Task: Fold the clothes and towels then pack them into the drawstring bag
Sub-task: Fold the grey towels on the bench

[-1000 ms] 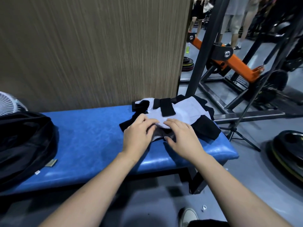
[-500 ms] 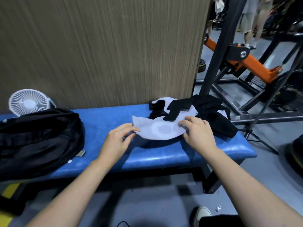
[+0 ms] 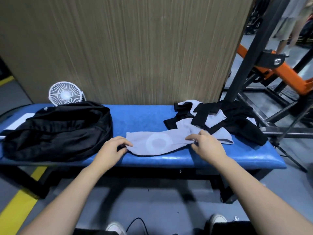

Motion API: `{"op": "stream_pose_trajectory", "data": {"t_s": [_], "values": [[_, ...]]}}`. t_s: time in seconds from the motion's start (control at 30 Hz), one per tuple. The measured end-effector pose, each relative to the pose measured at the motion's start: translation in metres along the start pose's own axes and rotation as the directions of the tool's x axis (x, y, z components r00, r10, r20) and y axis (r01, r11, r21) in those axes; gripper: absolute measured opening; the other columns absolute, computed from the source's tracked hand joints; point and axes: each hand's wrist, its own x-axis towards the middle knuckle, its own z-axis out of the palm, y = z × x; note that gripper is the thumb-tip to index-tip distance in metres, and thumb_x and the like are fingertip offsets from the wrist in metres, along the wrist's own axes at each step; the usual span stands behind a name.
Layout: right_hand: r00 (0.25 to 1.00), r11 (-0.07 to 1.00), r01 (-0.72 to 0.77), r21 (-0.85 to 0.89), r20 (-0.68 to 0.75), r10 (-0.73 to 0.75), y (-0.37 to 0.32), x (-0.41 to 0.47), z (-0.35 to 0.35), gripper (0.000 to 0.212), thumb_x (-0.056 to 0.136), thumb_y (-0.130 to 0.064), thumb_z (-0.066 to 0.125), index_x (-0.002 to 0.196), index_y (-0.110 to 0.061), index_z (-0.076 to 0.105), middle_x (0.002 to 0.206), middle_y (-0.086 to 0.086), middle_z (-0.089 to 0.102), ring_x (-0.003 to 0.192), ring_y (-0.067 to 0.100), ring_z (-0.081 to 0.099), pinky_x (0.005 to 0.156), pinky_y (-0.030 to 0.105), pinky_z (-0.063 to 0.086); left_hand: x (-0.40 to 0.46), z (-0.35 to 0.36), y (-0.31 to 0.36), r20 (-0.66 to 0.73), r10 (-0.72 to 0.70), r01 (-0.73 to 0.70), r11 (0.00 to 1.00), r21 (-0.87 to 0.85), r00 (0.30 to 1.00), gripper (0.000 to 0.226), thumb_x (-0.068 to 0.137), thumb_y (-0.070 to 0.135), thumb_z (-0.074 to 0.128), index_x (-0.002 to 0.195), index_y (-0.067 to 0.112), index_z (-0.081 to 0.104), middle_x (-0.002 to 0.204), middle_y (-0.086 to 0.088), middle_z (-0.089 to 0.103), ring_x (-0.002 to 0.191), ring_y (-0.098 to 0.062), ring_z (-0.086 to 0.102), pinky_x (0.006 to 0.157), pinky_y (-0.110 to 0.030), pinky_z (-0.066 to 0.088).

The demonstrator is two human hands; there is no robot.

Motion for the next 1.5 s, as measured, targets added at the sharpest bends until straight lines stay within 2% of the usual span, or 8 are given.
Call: {"op": "stream_pose_trajectory", "data": {"t_s": [0.13, 0.23, 0.37, 0.63, 0.97, 1.1, 1.33, 1.5], "values": [[0.999, 0.946, -0.052, 0.321, 0.029, 0.045, 0.001, 0.001, -0.002, 0.02, 0.095, -0.018, 0.061, 0.104, -0.031, 0.074, 0.072, -0.012, 0.063, 0.069, 0.01, 0.059, 0.064, 0.027, 0.047, 0.003, -0.002, 0.009, 0.042, -0.27, 0.268, 0.908, -0.322, 0.962, 0.038, 0.091, -0.01, 0.05, 0.098, 0.021, 0.071, 0.083, 0.009, 0.066, 0.065, 0.006, 0.056, 0.062, -0.01, 0.041], [0.998, 0.846, -0.07, 0.529, 0.033, 0.062, -0.002, 0.0, -0.009, 0.026, 0.093, -0.002, 0.058, 0.096, -0.023, 0.073, 0.067, -0.005, 0.064, 0.053, 0.002, 0.053, 0.057, 0.016, 0.04, 0.009, 0.0, 0.018, 0.057, -0.381, 0.348, 0.761, -0.548, 0.923, 0.02, 0.099, 0.006, 0.054, 0.101, 0.018, 0.069, 0.094, -0.001, 0.068, 0.075, -0.009, 0.061, 0.064, -0.023, 0.05], [0.99, 0.831, 0.04, 0.555, -0.137, 0.044, -0.009, 0.0, -0.013, 0.037, 0.085, 0.013, 0.053, 0.095, -0.017, 0.073, 0.098, -0.003, 0.069, 0.072, 0.01, 0.062, 0.063, 0.008, 0.042, 0.016, 0.007, 0.026, 0.141, -0.368, 0.364, 0.656, -0.661, 0.919, 0.022, 0.093, 0.003, 0.065, 0.104, 0.021, 0.071, 0.114, -0.004, 0.066, 0.088, -0.01, 0.063, 0.065, -0.025, 0.055], [0.947, 0.826, 0.271, 0.494, -0.291, -0.136, -0.027, 0.008, -0.017, 0.043, 0.08, 0.016, 0.056, 0.099, -0.017, 0.074, 0.107, -0.008, 0.062, 0.087, 0.009, 0.061, 0.071, 0.013, 0.042, 0.027, 0.019, 0.052, 0.149, -0.345, 0.355, 0.674, -0.648, 0.927, 0.031, 0.089, -0.002, 0.066, 0.111, 0.019, 0.071, 0.113, -0.001, 0.064, 0.06, -0.008, 0.058, 0.065, -0.019, 0.053], [0.942, 0.862, 0.323, 0.39, -0.218, -0.255, -0.087, 0.021, 0.02, 0.027, 0.087, -0.003, 0.057, 0.101, -0.019, 0.072, 0.103, -0.007, 0.057, 0.078, 0.007, 0.052, 0.074, 0.034, 0.05, 0.027, 0.027, 0.048, 0.172, -0.357, 0.382, 0.679, -0.627, 0.918, 0.029, 0.09, 0.001, 0.066, 0.113, 0.018, 0.068, 0.104, 0.002, 0.063, 0.07, -0.009, 0.062, 0.066, -0.021, 0.053], [0.946, 0.875, 0.317, 0.365, -0.179, -0.269, -0.1, 0.03, 0.036, 0.021, 0.09, -0.01, 0.057, 0.103, -0.019, 0.071, 0.107, -0.007, 0.057, 0.089, 0.015, 0.058, 0.077, 0.041, 0.05, 0.031, 0.028, 0.05, 0.198, -0.386, 0.416, 0.639, -0.648, 0.901, 0.022, 0.098, 0.008, 0.056, 0.114, 0.018, 0.068, 0.104, -0.002, 0.064, 0.082, -0.013, 0.064, 0.067, -0.025, 0.054], [0.928, 0.828, 0.349, 0.438, -0.036, -0.372, -0.109, 0.034, 0.05, 0.04, 0.082, -0.007, 0.063, 0.118, -0.022, 0.064, 0.115, -0.002, 0.066, 0.104, 0.017, 0.061, 0.092, 0.037, 0.049, 0.034, 0.03, 0.056, 0.211, -0.414, 0.44, 0.603, -0.665, 0.885, 0.023, 0.102, 0.031, 0.053, 0.103, 0.013, 0.066, 0.092, -0.005, 0.068, 0.08, -0.017, 0.064, 0.057, -0.022, 0.051], [0.939, 0.751, 0.256, 0.609, 0.029, -0.343, -0.101, 0.03, 0.045, 0.035, 0.087, 0.001, 0.058, 0.115, -0.019, 0.063, 0.108, -0.004, 0.075, 0.104, 0.003, 0.068, 0.089, 0.017, 0.05, 0.035, 0.031, 0.053, 0.195, -0.445, 0.461, 0.634, -0.621, 0.874, 0.032, 0.094, 0.039, 0.065, 0.112, 0.013, 0.062, 0.104, -0.007, 0.068, 0.091, -0.016, 0.066, 0.059, -0.026, 0.053]]}}
